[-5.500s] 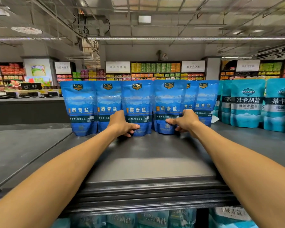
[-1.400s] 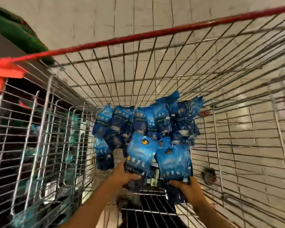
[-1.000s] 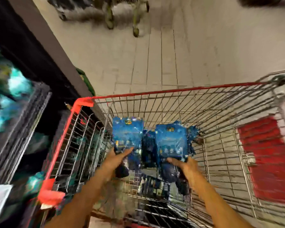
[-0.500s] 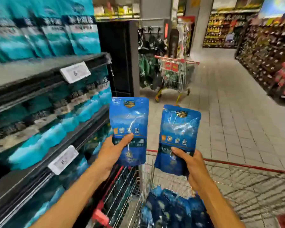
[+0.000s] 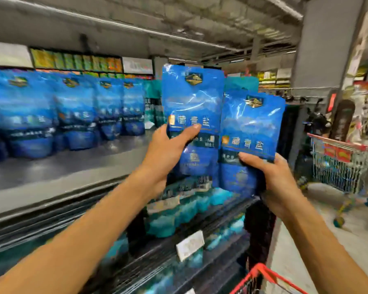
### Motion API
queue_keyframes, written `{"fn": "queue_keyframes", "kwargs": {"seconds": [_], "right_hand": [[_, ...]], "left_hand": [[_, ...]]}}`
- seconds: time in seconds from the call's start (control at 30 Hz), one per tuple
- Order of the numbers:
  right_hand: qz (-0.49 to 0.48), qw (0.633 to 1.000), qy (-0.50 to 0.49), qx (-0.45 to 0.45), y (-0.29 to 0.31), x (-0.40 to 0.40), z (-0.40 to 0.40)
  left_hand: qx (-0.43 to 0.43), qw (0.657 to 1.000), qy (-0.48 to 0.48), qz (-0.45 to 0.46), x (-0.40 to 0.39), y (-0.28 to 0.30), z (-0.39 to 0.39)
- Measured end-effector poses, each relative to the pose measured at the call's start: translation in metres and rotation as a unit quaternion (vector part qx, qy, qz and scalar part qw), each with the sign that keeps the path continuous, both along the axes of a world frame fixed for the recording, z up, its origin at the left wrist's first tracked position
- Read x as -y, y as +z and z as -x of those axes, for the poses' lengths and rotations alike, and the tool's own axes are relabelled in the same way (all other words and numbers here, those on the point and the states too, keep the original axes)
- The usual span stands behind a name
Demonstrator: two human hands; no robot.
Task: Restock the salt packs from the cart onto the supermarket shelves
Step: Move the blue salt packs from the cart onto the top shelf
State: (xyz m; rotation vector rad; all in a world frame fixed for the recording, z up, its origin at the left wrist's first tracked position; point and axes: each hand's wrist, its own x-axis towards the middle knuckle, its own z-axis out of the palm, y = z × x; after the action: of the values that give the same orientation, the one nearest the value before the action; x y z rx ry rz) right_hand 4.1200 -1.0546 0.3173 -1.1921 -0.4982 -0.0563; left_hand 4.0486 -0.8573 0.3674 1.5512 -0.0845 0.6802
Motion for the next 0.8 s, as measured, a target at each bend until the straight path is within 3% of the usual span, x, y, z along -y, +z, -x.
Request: {"fn": "queue_keyframes", "kwargs": {"seconds": [0.27,0.5,0.63,0.7,0.8], "right_hand": [[0.050,0.980,0.190,0.024,0.084,-0.135,-0.097],[0.115,0.975,0.187,-0.034,0.093,-0.238,-0.160],[0.157,0.966,0.194,-0.062,0.090,-0.267,-0.187],[0.174,0.962,0.201,-0.056,0.089,-0.274,-0.196],[0.187,0.957,0.219,-0.043,0.088,-0.279,-0.201]], "left_hand": [[-0.053,0.980,0.187,0.042,-0.113,0.049,-0.033],[-0.102,0.964,0.232,0.084,-0.189,0.028,-0.076],[-0.109,0.962,0.252,0.007,-0.207,0.019,-0.085],[-0.158,0.948,0.267,-0.074,-0.212,0.016,-0.080],[-0.256,0.863,0.361,-0.242,-0.215,0.014,-0.070]]}}
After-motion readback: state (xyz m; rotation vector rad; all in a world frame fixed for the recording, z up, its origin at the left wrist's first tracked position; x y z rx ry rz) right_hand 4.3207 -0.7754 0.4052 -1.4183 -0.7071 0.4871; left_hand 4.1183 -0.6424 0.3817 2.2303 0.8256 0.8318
